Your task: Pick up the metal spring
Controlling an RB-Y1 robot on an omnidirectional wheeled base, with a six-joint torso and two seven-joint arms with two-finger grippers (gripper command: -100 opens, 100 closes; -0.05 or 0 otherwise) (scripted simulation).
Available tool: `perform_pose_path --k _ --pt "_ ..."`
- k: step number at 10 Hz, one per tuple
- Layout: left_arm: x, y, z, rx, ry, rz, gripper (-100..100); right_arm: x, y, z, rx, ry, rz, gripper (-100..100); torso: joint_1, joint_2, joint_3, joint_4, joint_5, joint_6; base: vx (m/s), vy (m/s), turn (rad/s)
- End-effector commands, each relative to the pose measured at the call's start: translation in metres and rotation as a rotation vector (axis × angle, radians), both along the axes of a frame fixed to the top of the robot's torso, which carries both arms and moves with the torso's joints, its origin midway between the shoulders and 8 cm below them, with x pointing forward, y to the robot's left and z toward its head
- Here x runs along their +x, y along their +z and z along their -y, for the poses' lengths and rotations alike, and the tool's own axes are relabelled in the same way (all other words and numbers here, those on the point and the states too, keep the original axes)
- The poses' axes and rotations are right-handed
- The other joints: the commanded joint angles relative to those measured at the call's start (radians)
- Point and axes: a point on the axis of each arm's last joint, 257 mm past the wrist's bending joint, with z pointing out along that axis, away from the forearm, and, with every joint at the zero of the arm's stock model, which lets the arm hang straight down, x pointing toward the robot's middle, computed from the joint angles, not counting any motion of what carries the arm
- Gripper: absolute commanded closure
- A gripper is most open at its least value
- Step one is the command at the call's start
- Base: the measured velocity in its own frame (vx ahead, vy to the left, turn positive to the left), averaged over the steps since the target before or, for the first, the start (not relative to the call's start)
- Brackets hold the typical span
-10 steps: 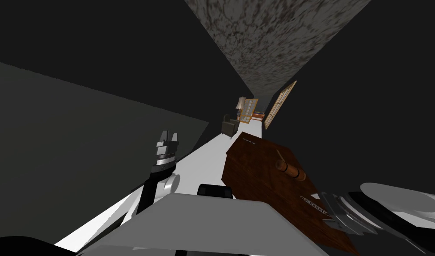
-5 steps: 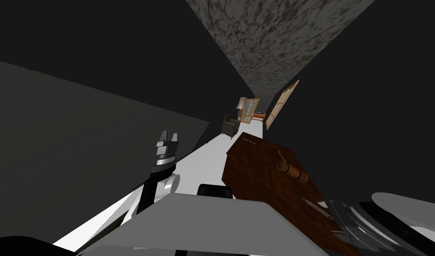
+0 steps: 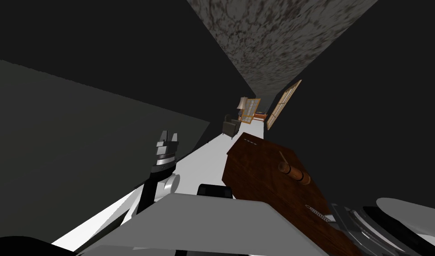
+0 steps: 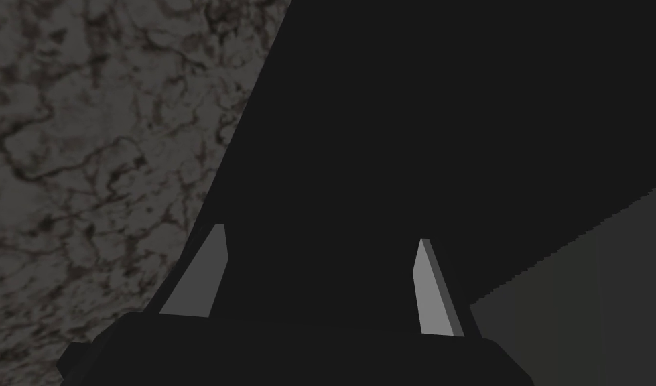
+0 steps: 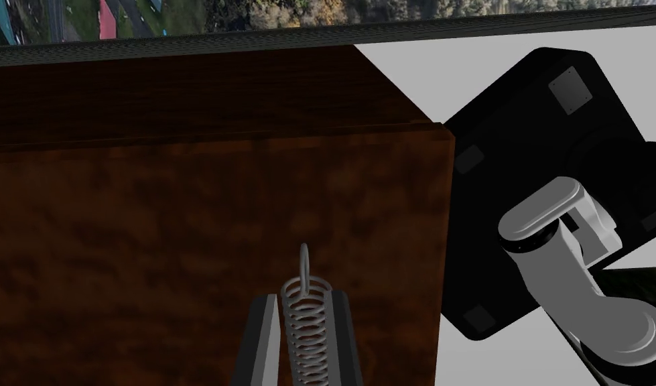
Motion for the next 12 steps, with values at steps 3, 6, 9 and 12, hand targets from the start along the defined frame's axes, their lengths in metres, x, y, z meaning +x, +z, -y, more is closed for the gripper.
perform_pose_path --k 3,6,9,12 --pt "0.0 0.0 0.0 0.0 0.0 0.0 0 -0.001 0.0 0.0 0.0 0.004 -0.004 100 -0.003 0.0 0.001 0.001 -0.001 0.0 0.0 0.0 0.0" --pt "0.0 0.0 0.0 0.0 0.0 0.0 0 0.014 0.01 -0.003 0.006 0.013 -0.004 100 -0.003 -0.001 0.0 0.001 -0.001 -0.001 0.008 0.006 -0.024" --pt "0.0 0.0 0.0 0.0 0.0 0.0 0 0.029 0.02 -0.005 0.007 0.027 -0.004 100 -0.003 0.0 0.0 0.001 -0.001 -0.001 -0.003 -0.003 -0.053" --pt "0.0 0.0 0.0 0.0 0.0 0.0 0 0.029 0.02 -0.005 0.007 0.025 -0.003 0 -0.004 0.0 0.0 0.0 -0.002 -0.001 -0.002 -0.003 0.0"
